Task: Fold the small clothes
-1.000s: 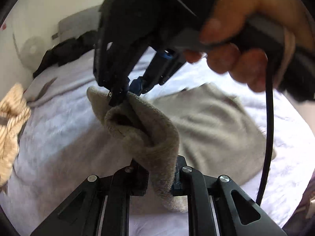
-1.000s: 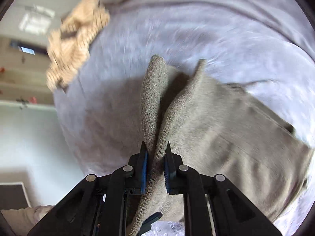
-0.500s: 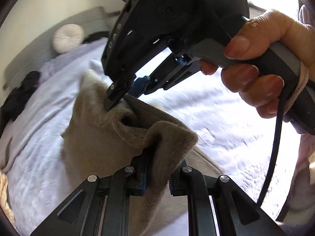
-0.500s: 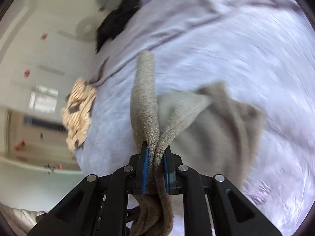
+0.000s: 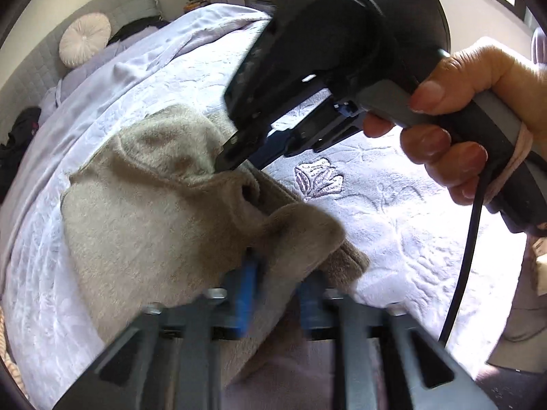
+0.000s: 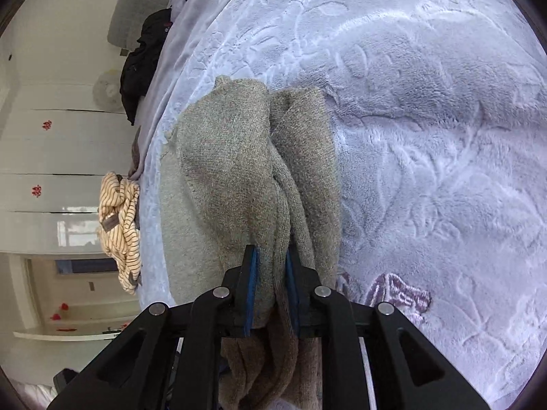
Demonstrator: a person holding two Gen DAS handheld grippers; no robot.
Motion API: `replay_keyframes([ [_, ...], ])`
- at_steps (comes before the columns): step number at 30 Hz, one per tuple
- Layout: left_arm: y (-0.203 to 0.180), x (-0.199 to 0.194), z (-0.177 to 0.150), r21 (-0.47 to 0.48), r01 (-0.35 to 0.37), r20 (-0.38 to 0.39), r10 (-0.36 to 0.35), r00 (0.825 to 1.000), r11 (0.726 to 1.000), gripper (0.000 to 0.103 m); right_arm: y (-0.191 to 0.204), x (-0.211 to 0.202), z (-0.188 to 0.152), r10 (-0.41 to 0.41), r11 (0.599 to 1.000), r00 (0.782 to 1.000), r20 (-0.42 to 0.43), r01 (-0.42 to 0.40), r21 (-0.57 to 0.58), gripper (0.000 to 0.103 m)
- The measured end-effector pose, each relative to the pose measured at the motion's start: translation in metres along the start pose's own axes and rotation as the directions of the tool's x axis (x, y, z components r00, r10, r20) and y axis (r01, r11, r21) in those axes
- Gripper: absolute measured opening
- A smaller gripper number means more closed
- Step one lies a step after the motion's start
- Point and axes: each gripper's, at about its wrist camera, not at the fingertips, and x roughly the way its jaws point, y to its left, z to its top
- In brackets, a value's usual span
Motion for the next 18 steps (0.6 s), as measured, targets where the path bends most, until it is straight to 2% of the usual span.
replay_keyframes([
  [2, 0.012, -0.017, -0.003, -0.043, 0.01, 0.028, -0.009, 1.0, 0.999, 0.061, -0.004, -0.007, -0.004, 0.003, 1.0, 1.0, -0.005, -0.003, 0.005, 0.027],
  [4, 0.024, -0.027, -0.008, -0.079, 0.04, 0.025, -0.039, 0.999, 0.996, 0.061, -0.006, -0.015, -0.012, 0.011, 1.0, 1.0, -0.001, -0.011, 0.006, 0.052],
  [5, 0.029, -0.031, -0.013, -0.101, 0.046, 0.019, -0.044, 0.999, 0.994, 0.061, -0.005, -0.02, -0.018, 0.015, 1.0, 1.0, 0.006, -0.015, 0.005, 0.056],
  [9, 0.062, -0.041, -0.022, -0.226, 0.032, -0.003, -0.033, 0.999, 0.974, 0.061, 0.005, -0.041, -0.041, 0.039, 0.999, 0.998, 0.054, -0.038, -0.027, 0.056],
  [11, 0.093, -0.038, -0.029, -0.335, 0.003, -0.026, -0.012, 1.0, 0.942, 0.061, 0.014, -0.047, -0.055, 0.049, 0.997, 0.997, 0.058, -0.045, -0.068, 0.056],
  [14, 0.129, -0.027, -0.037, -0.453, -0.056, -0.07, 0.027, 0.997, 0.89, 0.061, 0.023, -0.032, -0.071, -0.026, 0.988, 1.0, -0.004, 0.026, -0.151, 0.056],
  [15, 0.142, -0.021, -0.04, -0.496, -0.07, -0.083, 0.034, 0.996, 0.866, 0.061, 0.024, -0.026, -0.072, -0.052, 0.986, 0.998, -0.021, 0.048, -0.162, 0.053],
  [17, 0.162, -0.009, -0.041, -0.538, -0.1, -0.112, 0.046, 0.993, 0.837, 0.061, 0.023, -0.009, -0.073, -0.11, 0.981, 0.992, -0.067, 0.098, -0.168, 0.021],
  [18, 0.166, -0.006, -0.041, -0.544, -0.103, -0.12, 0.044, 0.992, 0.833, 0.061, 0.022, -0.004, -0.074, -0.128, 0.979, 0.988, -0.082, 0.113, -0.167, 0.007],
])
